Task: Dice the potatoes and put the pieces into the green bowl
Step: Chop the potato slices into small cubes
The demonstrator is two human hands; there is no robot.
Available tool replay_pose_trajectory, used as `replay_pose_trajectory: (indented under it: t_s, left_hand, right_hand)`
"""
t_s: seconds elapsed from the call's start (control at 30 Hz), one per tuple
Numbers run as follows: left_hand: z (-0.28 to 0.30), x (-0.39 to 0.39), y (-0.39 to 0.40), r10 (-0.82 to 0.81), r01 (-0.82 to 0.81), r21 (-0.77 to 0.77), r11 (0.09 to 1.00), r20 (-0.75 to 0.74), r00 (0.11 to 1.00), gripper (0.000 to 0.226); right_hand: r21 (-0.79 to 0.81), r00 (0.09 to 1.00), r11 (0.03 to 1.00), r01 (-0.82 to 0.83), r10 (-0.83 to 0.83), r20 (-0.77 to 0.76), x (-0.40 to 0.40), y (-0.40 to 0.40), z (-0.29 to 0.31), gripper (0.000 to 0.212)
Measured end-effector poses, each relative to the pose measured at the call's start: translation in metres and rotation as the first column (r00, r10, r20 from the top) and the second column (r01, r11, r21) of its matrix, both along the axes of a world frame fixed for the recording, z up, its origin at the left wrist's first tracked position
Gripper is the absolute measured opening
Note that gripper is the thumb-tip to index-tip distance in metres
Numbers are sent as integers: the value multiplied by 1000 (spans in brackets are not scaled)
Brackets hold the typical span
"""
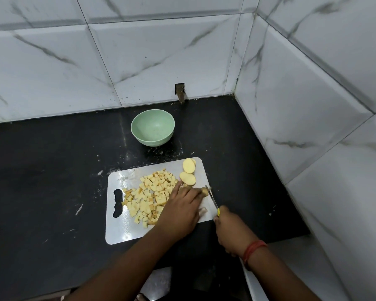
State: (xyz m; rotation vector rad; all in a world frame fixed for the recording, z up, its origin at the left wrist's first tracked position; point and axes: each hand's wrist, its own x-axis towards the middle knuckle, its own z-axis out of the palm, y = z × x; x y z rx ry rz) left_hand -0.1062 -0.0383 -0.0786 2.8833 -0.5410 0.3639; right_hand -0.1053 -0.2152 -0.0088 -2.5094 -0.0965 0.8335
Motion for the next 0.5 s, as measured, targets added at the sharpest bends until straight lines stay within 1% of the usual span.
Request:
replay_pose_trajectory:
  t_s: [0.07,0.13,0.2,0.33,0.5]
  left_hand:
    - [-2,-3,3,-38,37,80,996,12,999,54]
    - [-4,-4,6,-42,42,112,993,-7,999,57]
    - [-5,-4,6,-38,42,115,993,-36,999,58]
    - [-6,-6,5,-52,56,117,992,-37,998,55]
    - [-8,-8,4,-49,55,94,994,-69,996,57]
  right_hand:
    - [-28,1000,1000,-11,11,-4,1,4,0,11]
    - [-38,1000,999,-14,14,-3,2,5,-1,11]
    - [-45,1000,999,-17,17,-9,3,7,-1,11]
    - [-80,998,996,-38,34,-46,2,9,-3,13]
    - [-96,998,995,-32,27,-59,1,13,-8,18]
